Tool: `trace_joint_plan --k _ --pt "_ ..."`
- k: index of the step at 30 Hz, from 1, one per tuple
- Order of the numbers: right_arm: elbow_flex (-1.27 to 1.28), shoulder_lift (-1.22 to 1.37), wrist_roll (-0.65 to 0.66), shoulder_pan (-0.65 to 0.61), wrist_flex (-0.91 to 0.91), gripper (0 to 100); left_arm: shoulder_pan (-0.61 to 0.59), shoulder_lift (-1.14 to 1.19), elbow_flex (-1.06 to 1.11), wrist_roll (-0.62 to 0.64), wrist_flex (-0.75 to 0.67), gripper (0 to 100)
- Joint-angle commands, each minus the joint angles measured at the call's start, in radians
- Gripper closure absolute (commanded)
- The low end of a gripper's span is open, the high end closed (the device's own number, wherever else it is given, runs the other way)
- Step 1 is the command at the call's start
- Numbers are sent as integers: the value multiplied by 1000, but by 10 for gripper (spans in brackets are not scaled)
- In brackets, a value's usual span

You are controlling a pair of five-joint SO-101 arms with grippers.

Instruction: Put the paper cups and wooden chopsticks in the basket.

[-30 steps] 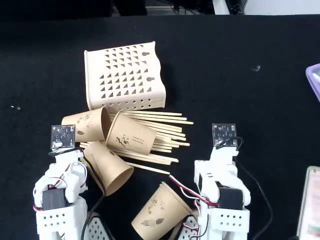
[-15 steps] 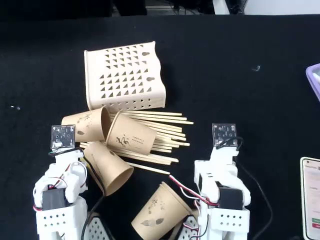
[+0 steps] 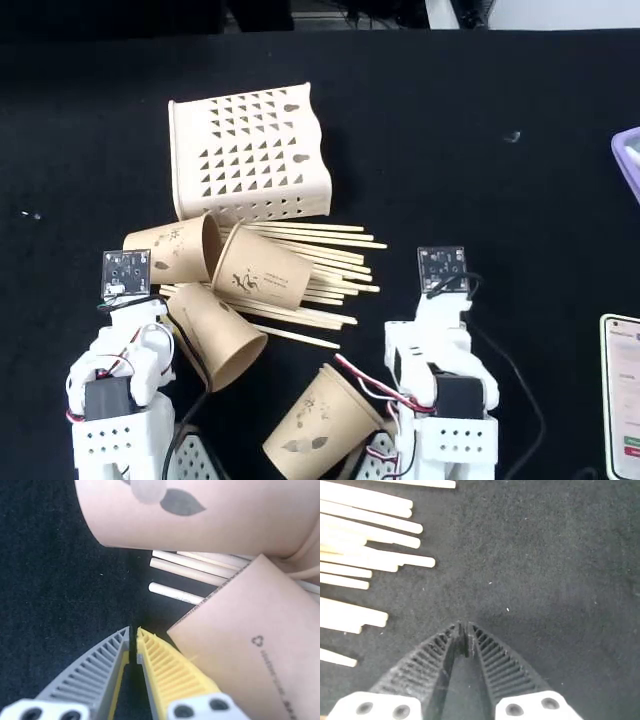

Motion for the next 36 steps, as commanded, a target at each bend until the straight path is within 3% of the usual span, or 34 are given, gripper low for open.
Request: trace_joint_plan --k 1,8,12,16,19,24,28,36 --pt "-1 -93 -11 -41 8 984 10 -5 21 -5 3 970" --pt "-1 -93 -3 -46 -11 983 10 -5 21 -5 3 970" --pt "-1 -93 -3 -37 -160 983 -38 -5 21 -11 3 968" --pt "-1 -93 -3 -37 -333 983 -153 -8 1 -12 -6 967" --pt "-1 -93 0 -37 -485 983 -303 -8 -74 -12 -6 967" --pt "-24 -93 161 -37 -667 982 -539 -8 -294 -126 -14 967" --pt "-174 -91 210 -38 -652 982 -572 -8 -437 -209 -121 966" --pt "-710 -74 160 -84 -354 843 -469 3 -687 -150 -173 966"
